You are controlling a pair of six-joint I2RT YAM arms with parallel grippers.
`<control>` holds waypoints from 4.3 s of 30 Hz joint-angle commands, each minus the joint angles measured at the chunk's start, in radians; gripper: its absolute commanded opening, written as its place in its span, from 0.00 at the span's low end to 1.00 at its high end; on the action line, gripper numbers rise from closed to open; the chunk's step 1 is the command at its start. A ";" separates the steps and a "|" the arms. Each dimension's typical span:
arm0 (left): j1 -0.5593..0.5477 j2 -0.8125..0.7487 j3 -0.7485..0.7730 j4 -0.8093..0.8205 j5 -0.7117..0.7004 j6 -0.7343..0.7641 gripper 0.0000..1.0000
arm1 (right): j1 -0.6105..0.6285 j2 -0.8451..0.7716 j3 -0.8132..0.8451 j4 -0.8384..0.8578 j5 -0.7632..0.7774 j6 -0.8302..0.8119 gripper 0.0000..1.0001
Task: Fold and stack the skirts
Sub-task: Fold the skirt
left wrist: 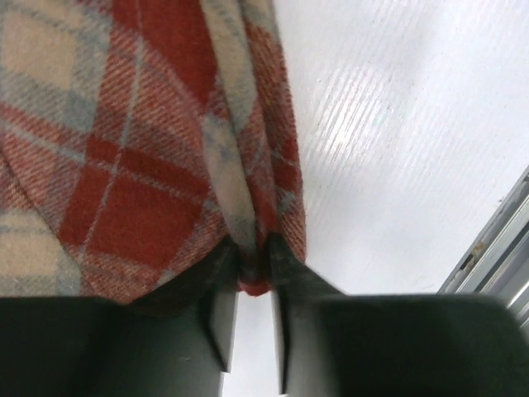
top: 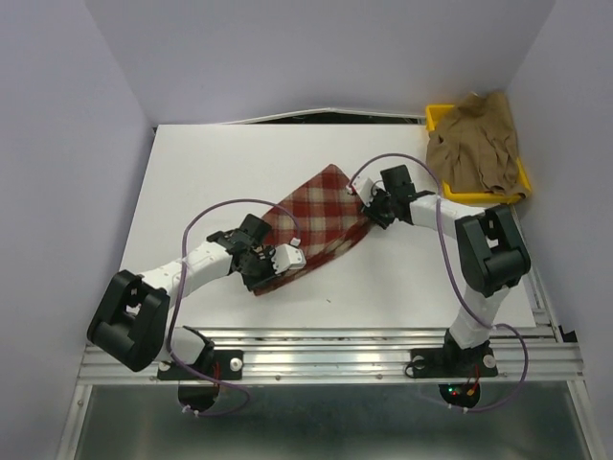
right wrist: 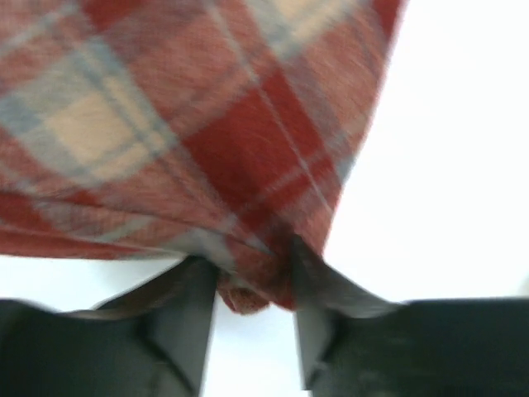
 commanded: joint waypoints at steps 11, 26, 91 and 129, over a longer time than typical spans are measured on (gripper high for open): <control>-0.028 -0.066 0.166 0.036 -0.029 -0.195 0.56 | -0.066 -0.125 0.150 -0.022 -0.010 0.438 0.67; -0.037 0.003 0.121 0.067 -0.106 -0.213 0.56 | -0.120 0.122 0.203 0.030 -0.180 1.056 0.59; -0.063 -0.034 0.048 -0.090 -0.037 -0.090 0.03 | -0.160 0.287 0.262 0.073 -0.141 1.202 0.01; -0.065 -0.065 0.072 -0.189 0.032 -0.003 0.00 | -0.178 0.301 0.286 0.053 -0.123 1.179 0.01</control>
